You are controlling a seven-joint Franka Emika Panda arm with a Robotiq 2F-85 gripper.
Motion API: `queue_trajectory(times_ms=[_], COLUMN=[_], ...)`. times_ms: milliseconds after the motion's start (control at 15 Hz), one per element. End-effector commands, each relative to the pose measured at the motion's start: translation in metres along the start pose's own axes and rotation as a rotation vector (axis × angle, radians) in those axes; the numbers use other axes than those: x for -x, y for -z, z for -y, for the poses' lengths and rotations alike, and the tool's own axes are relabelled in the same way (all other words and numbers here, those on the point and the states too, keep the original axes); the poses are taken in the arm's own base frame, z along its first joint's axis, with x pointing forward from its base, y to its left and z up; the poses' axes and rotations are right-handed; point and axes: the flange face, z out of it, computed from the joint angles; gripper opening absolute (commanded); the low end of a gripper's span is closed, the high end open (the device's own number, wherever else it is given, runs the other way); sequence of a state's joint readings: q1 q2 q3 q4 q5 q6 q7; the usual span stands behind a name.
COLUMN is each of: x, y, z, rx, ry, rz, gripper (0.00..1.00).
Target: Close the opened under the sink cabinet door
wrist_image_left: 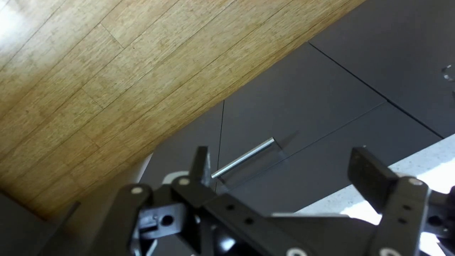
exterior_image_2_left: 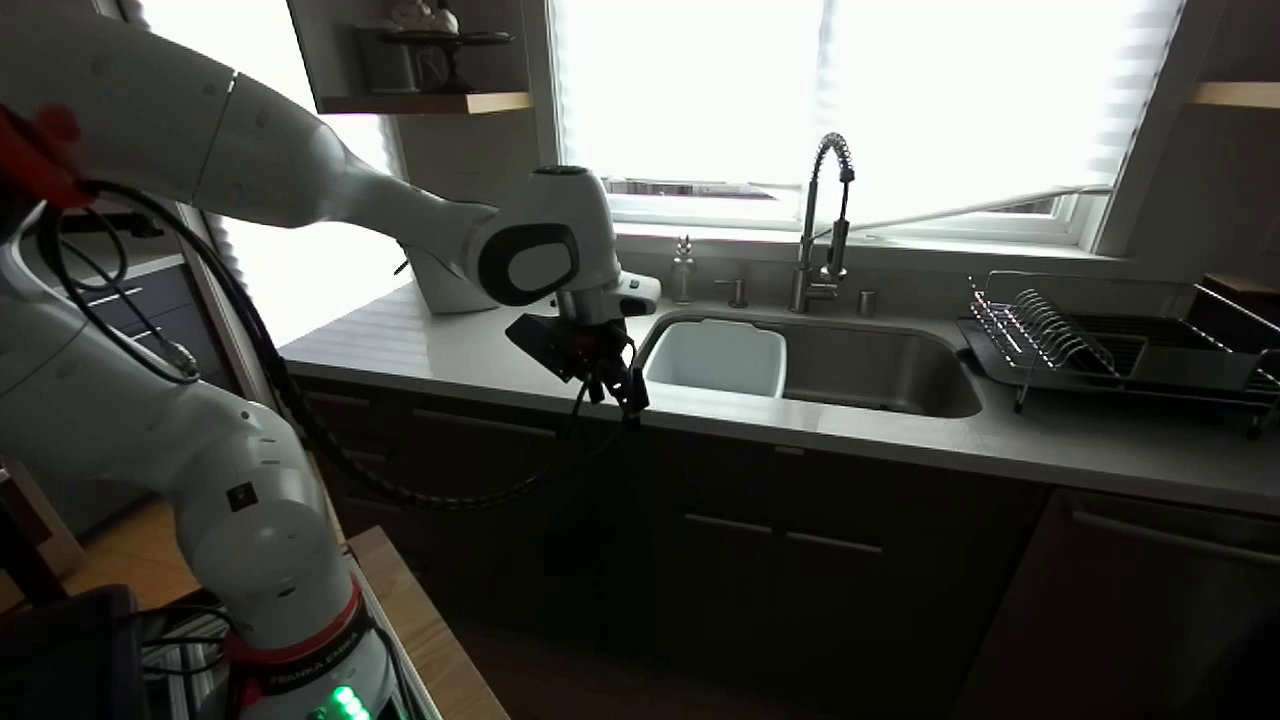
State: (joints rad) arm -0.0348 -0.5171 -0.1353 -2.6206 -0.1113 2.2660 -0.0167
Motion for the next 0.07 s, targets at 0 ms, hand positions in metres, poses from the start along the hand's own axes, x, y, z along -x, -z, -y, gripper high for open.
queue_trajectory(times_ms=[0], x=[-0.0001], y=[0.0], z=[0.0], rx=[0.0], ry=[0.0], rz=[0.002], gripper=[1.0])
